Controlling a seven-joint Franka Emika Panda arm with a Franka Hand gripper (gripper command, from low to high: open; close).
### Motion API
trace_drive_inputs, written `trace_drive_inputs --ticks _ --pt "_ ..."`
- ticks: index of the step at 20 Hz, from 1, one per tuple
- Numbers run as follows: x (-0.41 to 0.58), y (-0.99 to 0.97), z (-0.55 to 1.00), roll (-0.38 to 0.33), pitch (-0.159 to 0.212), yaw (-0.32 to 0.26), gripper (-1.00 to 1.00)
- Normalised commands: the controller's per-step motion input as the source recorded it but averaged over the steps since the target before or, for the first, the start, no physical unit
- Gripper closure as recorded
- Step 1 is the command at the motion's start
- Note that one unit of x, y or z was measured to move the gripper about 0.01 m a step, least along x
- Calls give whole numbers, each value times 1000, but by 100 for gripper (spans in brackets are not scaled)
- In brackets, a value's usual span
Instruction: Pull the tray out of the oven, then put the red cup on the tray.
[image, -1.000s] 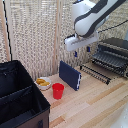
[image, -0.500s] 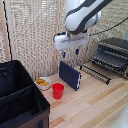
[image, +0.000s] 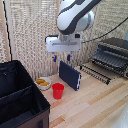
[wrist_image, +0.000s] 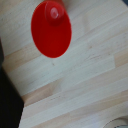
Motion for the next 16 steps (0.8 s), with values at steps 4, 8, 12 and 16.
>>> trace_drive_inputs --ticks 4,8,12,16 --pt "15 98 -193 48 92 -107 -100" --pt "86 0 -280 0 62 -52 -100" --pt "36 76 -361 0 36 -13 -100" --pt "0 101 -394 -9 80 0 -100"
